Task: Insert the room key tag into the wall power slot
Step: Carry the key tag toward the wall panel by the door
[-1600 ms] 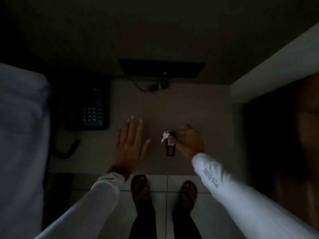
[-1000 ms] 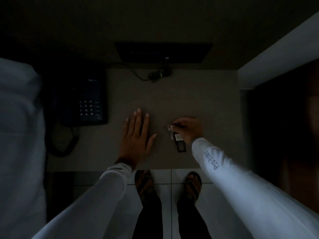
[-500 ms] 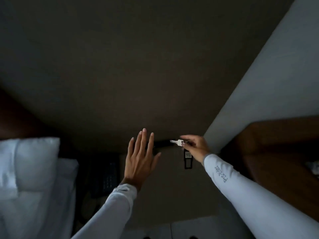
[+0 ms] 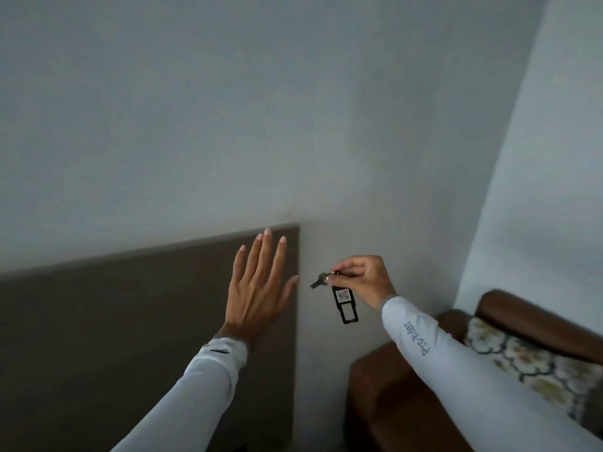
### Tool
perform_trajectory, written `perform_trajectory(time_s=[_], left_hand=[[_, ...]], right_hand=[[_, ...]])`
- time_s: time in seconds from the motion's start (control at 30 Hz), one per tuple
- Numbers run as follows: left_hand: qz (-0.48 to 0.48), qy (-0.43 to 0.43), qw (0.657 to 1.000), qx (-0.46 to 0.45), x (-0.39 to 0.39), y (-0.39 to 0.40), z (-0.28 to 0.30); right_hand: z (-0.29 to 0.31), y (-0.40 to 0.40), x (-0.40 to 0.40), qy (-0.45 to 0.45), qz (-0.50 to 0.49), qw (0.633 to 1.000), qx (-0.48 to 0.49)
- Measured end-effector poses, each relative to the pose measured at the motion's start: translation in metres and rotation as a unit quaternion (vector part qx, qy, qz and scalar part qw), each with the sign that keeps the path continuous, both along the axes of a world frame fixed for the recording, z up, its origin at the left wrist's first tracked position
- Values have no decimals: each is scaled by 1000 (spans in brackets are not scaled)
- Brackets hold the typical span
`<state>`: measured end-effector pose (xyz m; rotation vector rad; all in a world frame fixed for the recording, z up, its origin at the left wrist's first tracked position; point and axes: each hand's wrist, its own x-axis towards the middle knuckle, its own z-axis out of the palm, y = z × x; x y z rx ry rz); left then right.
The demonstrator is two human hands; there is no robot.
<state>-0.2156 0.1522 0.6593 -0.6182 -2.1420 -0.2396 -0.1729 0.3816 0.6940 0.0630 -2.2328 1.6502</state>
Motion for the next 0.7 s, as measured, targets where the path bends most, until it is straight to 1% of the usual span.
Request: perform_trajectory(time_s=[0.13,0.23,0.33,0.47,0.7], left_hand=[[-55,36,998,-12,11,79,66],[-92,44,995,-8,31,146,100],[-133,59,989,-1,59,216,123],[-179,76,981,4,107,319,143],[-254,106,961,26,201,493,168]], right_hand=[[61,72,45,72,-82,994,-15],[95,131,88,104,-130,986,-22],[119,191,135,113,-149,982,-32],[142,279,205,114,-169,979,-14],[173,424,330,142,-262,954,21]])
